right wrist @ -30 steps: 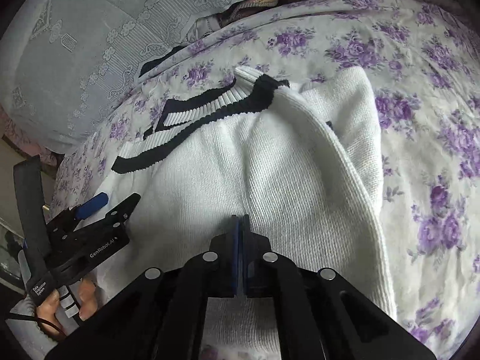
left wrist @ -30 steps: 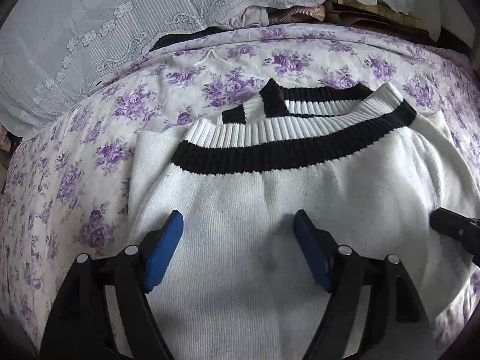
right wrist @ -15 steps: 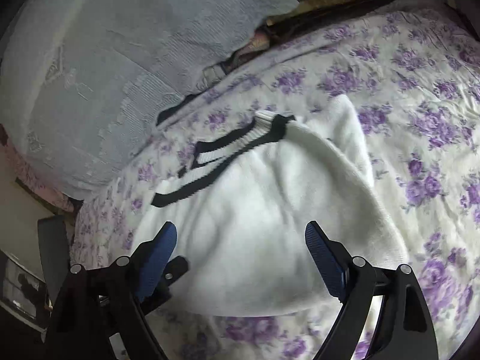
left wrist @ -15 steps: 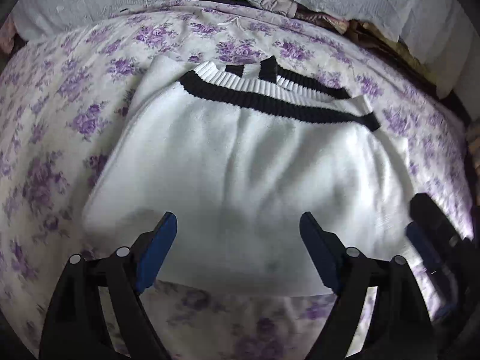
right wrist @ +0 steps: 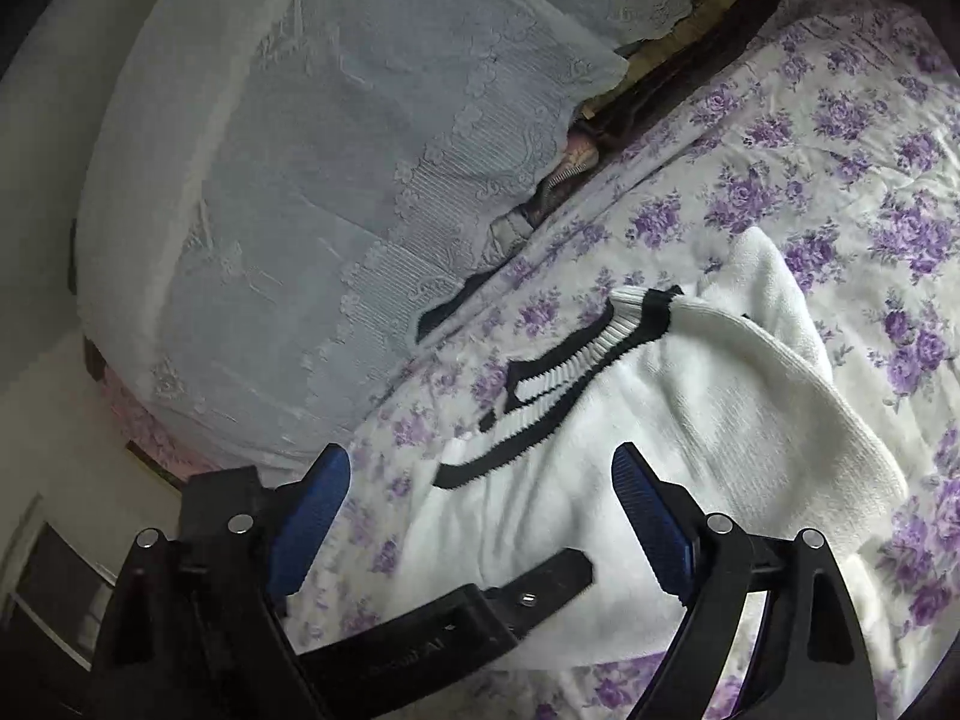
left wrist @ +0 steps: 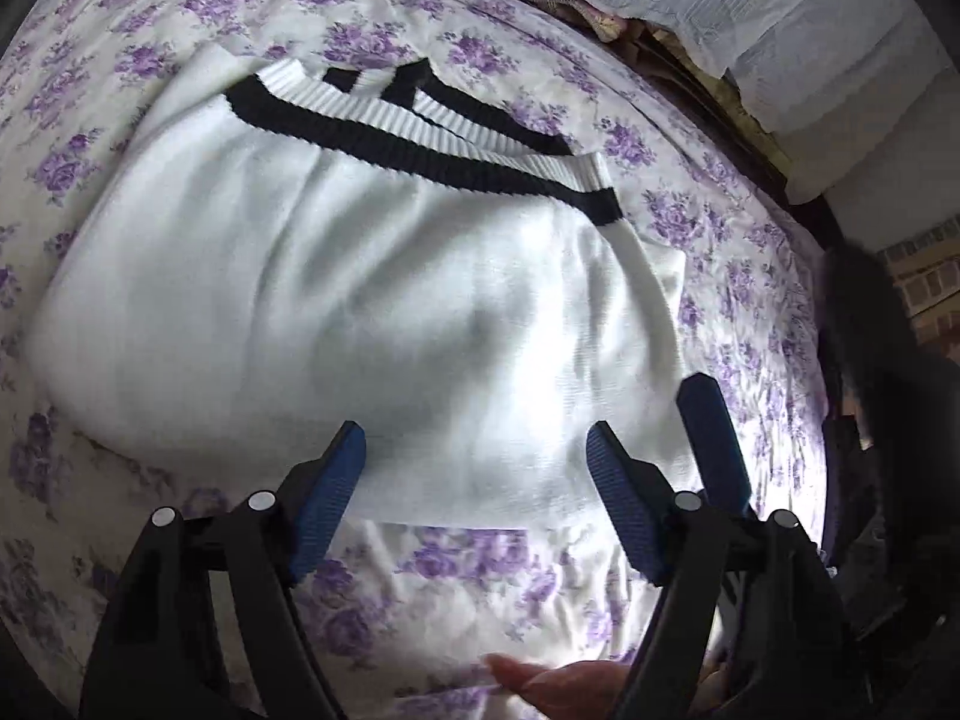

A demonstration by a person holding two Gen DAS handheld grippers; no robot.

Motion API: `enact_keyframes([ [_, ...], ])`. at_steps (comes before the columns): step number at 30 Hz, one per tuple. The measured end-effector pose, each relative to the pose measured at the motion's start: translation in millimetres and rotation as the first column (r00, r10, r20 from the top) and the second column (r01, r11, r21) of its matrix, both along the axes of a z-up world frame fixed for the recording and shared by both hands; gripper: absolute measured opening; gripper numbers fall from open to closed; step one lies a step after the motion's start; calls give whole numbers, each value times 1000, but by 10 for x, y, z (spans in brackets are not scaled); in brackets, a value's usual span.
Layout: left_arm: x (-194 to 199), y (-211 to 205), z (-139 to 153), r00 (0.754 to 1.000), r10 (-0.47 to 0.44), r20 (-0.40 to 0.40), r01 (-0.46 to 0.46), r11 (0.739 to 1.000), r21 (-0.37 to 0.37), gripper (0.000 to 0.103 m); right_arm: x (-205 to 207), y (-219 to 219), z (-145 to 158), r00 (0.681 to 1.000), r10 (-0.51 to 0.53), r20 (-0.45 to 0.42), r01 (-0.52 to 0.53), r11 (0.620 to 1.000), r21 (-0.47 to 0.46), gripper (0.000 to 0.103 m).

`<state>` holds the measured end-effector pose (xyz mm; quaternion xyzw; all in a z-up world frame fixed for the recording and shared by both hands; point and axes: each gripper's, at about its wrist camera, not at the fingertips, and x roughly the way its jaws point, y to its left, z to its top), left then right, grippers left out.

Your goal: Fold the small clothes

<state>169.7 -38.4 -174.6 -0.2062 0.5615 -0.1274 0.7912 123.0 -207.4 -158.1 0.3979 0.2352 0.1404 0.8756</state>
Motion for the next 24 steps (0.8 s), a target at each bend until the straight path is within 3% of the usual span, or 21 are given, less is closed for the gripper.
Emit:
enact_keyframes([
  [4, 4, -152, 71, 998, -60, -6, 60, 998, -17, 69, -84, -110, 43, 997, -64, 45, 63, 998, 26, 92],
  [5, -12, -188, 121, 997, -78, 16, 77, 997, 13, 69, -73, -156, 57, 997, -73, 24, 73, 997, 12, 92],
  [6, -32, -244, 209, 993, -102, 66, 95, 990, 101, 70, -41, -208, 65, 998, -63, -17, 63, 998, -14, 92],
  [7, -56, -291, 299, 984, -124, 124, 94, 970, 223, 76, -9, -284, 70, 998, -47, -50, 46, 999, -25, 92],
  [9, -132, -336, 423, 958, -159, 239, 30, 884, 467, 90, -33, -481, 77, 994, -83, -70, 80, 996, -45, 92],
  [11, -164, -323, 419, 941, -184, 283, -19, 808, 589, 92, -21, -681, 67, 986, -113, -125, 102, 990, -93, 92],
  [15, -23, -77, 234, 967, -122, 224, -38, 799, 599, 92, 60, -837, 36, 967, -89, -237, 29, 970, -243, 92],
  [17, 56, 131, 95, 979, -65, 195, -71, 784, 617, 92, 93, -726, 69, 962, -73, -264, -37, 921, -387, 92],
  [20, 91, 503, -124, 989, 23, 144, -113, 741, 662, 92, 101, -600, -35, 951, -43, -306, -107, 883, -458, 92],
  [22, 96, 722, -273, 991, 69, 113, -128, 716, 686, 94, 135, -585, -240, 923, -70, -378, -134, 862, -488, 92],
  [24, 50, 897, -336, 988, 96, 119, -150, 752, 642, 99, 191, -603, -553, 868, -99, -487, -190, 839, -509, 92],
])
